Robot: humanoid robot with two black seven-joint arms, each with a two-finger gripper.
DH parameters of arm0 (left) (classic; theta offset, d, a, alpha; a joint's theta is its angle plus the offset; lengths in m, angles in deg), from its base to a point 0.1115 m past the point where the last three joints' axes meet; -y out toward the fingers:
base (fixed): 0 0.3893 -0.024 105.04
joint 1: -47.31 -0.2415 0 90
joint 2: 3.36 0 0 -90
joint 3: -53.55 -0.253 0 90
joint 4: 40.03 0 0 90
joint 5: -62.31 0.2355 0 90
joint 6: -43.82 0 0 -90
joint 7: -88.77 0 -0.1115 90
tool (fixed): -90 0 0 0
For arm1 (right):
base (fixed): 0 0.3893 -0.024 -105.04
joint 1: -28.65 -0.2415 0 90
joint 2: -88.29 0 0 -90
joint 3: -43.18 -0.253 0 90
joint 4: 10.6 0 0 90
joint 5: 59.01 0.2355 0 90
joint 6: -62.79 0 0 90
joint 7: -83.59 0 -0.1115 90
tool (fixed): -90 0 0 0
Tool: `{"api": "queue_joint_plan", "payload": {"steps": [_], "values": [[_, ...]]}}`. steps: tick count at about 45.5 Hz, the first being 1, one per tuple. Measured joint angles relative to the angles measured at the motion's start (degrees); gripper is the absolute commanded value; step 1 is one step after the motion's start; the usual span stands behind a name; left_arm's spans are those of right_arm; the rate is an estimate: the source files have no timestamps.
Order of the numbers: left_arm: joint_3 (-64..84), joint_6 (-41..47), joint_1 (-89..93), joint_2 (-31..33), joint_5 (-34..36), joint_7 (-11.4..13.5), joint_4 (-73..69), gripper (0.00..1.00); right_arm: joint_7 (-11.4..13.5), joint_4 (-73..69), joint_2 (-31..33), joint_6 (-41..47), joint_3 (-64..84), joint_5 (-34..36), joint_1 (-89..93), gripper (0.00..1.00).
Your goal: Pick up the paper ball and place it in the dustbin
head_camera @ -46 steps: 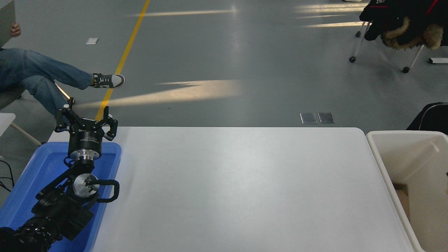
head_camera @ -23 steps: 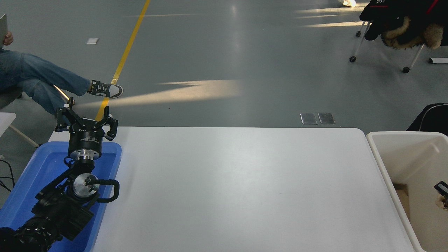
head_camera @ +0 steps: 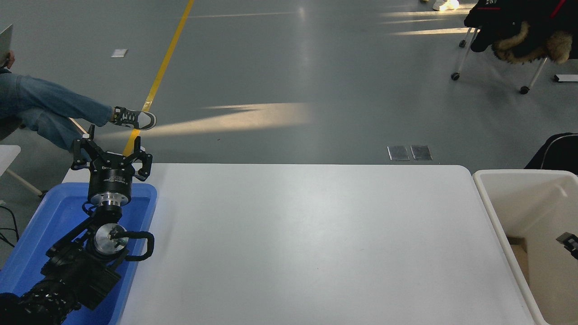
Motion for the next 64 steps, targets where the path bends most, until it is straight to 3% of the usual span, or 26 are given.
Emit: {"api": "queue_joint_plan", "payload": {"steps": [23, 42, 57, 64], "values": [[0.0, -0.1, 0.0, 0.0, 0.1, -0.1, 0.0, 0.99, -0.7, -8.3, 6.3, 4.9, -3.7, -1.4, -7.8, 1.0], [-0.1, -0.3, 0.0, 0.0, 0.1, -0.1, 0.0, 0.99, -0.8, -45.2, 12.2, 4.6, 31.7, -1.2, -48.4, 1.0], [0.0, -0.3, 0.0, -0.1, 0.1, -0.1, 0.0, 0.99, -0.8, -76.4, 2.1, 6.0, 50.1, -0.4, -84.3, 1.0], [0.0, -0.2, -0.1, -0.1, 0.0, -0.1, 0.0, 0.99, -0.7, -83.2, -3.6, 12.8, 52.7, 4.7, -97.5, 1.0]]}}
